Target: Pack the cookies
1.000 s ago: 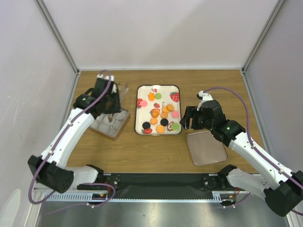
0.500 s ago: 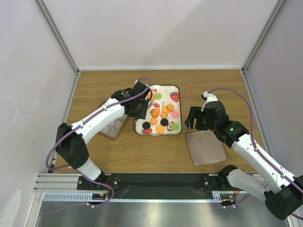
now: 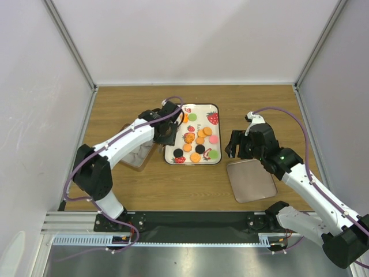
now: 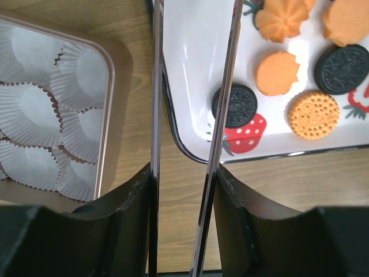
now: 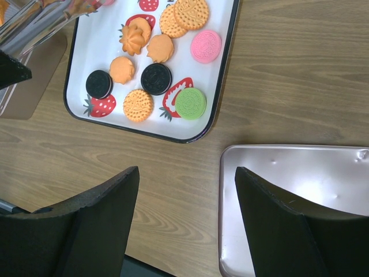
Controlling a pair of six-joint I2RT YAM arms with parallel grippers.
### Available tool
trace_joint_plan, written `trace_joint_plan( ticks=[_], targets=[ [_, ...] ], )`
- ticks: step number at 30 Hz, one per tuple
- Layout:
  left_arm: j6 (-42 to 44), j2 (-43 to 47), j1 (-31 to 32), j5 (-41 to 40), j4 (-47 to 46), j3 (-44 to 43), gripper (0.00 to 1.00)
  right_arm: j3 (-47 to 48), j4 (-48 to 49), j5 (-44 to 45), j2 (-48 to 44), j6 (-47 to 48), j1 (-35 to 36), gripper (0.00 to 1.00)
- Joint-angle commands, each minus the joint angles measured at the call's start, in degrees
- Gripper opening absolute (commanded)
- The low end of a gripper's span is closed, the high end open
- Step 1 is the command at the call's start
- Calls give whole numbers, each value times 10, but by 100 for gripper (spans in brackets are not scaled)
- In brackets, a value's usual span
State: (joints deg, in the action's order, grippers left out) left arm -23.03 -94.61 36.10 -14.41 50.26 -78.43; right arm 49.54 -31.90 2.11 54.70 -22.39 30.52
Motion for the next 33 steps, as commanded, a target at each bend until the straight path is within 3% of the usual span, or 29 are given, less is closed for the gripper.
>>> trace_joint_plan(
  ticks=[1, 33],
  targets=[
    [2, -4, -13, -3, -25, -2, 47, 4, 8, -4, -8, 4, -3, 74],
    [18, -40, -38, 33, -46, 10, 48, -1, 11, -9, -13, 4, -6, 74]
  ],
)
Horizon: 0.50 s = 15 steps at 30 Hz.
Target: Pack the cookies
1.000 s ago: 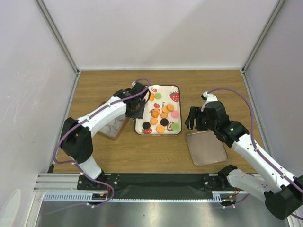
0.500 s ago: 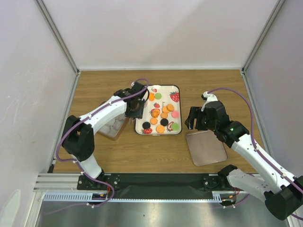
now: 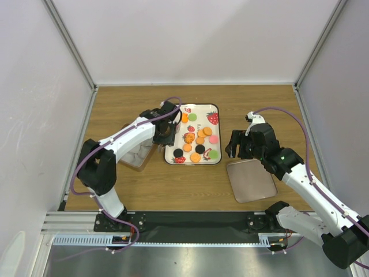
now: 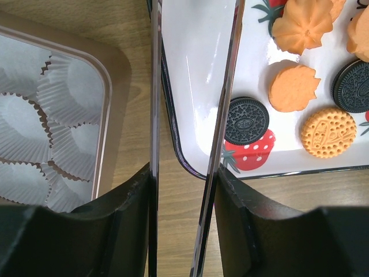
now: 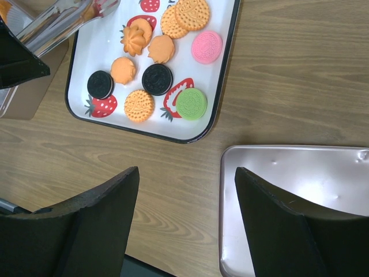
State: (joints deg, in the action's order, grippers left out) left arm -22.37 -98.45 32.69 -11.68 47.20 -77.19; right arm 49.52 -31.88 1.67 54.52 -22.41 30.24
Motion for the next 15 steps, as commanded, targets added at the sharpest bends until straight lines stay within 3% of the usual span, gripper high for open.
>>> trace_joint_plan(
  ticks=[1, 15],
  targets=[
    [12, -2, -3, 7, -15, -3, 48, -1, 10, -4, -12, 4, -2, 74],
    [15, -17, -4, -1, -9, -16, 47, -3, 10, -5, -17, 4, -3, 74]
  ],
)
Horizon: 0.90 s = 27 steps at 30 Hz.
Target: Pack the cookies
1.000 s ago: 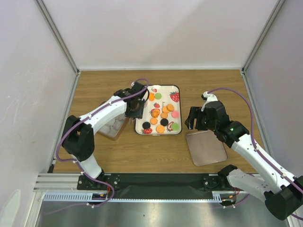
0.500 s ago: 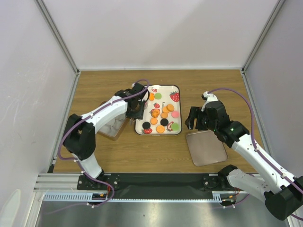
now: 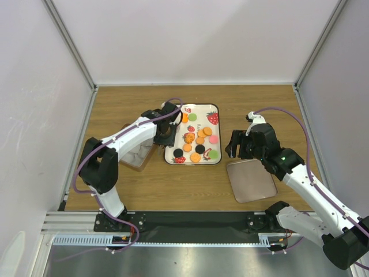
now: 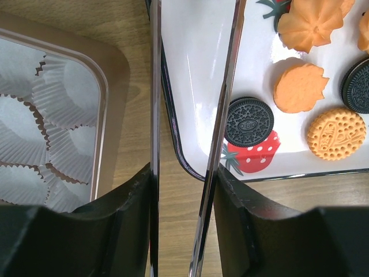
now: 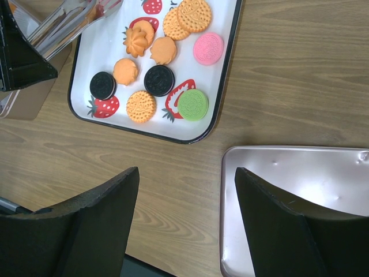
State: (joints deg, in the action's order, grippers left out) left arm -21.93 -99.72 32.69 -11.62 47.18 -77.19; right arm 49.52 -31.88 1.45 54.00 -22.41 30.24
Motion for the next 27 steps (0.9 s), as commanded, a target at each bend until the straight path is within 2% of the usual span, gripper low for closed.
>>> trace_joint_plan(
  ticks=[1, 10, 27],
  targets=[
    [11, -3, -4, -2, -8, -17, 46, -3, 9, -4, -11, 4, -3, 74],
    [15, 20, -3, -1, -1, -31, 41, -3, 11, -7, -13, 4, -3, 74],
    [15, 126, -3, -9, 45, -43, 41, -3, 13, -7, -11, 4, -5, 74]
  ],
)
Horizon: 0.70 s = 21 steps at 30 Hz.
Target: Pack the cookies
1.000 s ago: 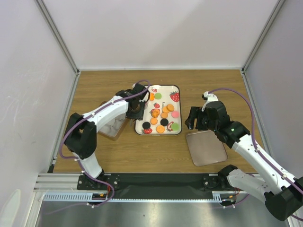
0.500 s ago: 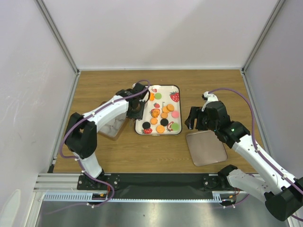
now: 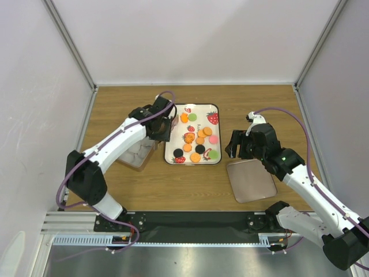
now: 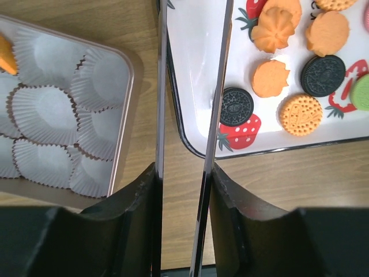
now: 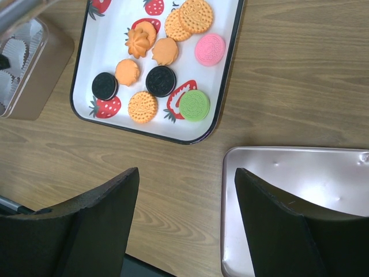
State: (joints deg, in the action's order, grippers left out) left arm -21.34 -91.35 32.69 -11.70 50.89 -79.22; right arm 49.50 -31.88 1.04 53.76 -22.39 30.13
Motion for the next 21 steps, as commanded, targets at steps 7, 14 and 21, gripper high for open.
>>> trace_joint_plan(
  ticks=[7, 14, 21],
  targets=[
    [-4, 124, -22, -26, 31, 15, 42, -3, 15, -5, -1, 4, -3, 74],
    [-3, 211, -99, -1, 36, 98, 42, -4, 16, -25, 6, 5, -3, 73],
    [5, 238, -175, 45, 38, 150, 42, -10, 25, -38, 12, 3, -4, 74]
  ],
)
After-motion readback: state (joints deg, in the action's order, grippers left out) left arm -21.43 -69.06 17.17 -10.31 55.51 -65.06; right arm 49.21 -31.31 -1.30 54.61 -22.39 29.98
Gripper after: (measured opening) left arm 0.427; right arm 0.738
